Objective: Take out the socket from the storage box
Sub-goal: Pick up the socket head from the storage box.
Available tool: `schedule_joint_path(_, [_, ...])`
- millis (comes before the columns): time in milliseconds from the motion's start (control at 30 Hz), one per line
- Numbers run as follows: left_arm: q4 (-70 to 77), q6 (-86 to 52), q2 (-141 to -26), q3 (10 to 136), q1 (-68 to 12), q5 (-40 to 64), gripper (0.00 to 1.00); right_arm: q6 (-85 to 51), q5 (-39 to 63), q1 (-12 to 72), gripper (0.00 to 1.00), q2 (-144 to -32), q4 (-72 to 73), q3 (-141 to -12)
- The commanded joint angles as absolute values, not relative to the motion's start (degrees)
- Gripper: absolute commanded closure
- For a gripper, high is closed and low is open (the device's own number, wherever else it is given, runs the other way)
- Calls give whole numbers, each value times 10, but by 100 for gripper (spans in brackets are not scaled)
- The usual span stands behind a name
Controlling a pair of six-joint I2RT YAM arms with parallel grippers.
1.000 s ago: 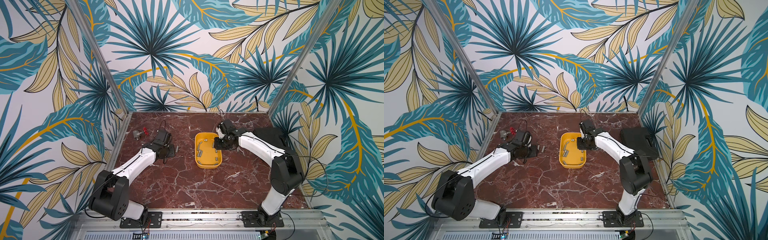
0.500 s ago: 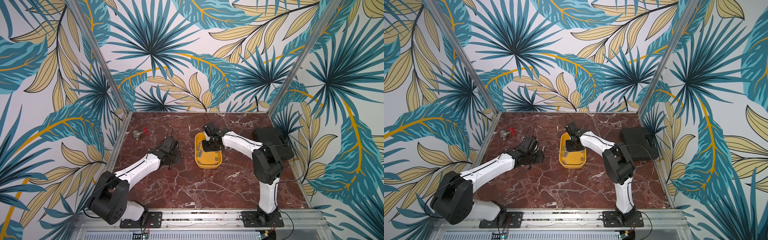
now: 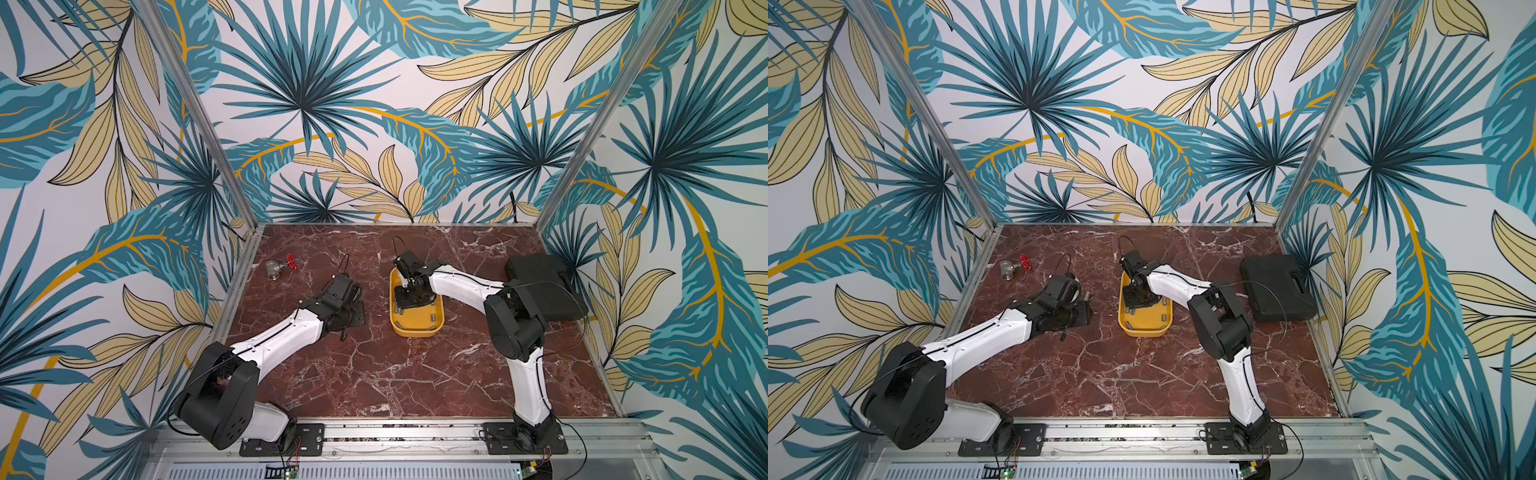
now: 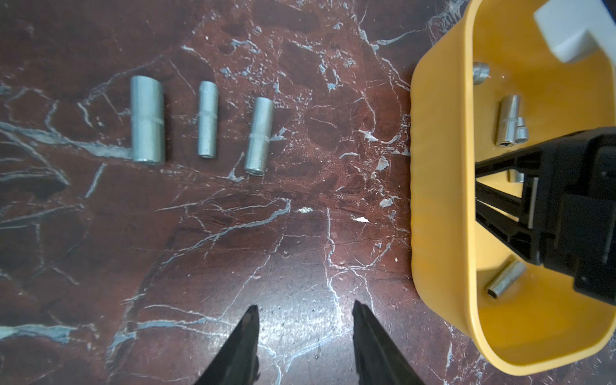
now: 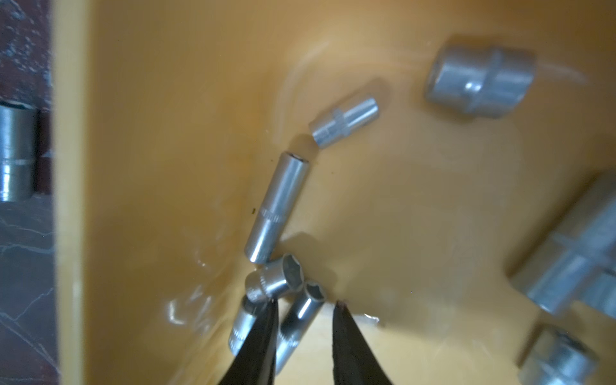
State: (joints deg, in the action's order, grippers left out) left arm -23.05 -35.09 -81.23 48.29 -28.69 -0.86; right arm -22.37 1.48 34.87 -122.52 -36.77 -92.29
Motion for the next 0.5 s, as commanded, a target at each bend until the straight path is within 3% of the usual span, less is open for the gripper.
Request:
schedule_joint_path(0, [-214, -359, -813, 464, -294, -13, 51, -229, 6, 352, 72, -1244, -385, -933])
schedule_joint_path(467, [-211, -356, -817, 471, -300, -15, 51, -203, -55, 352, 80, -1240, -410, -900])
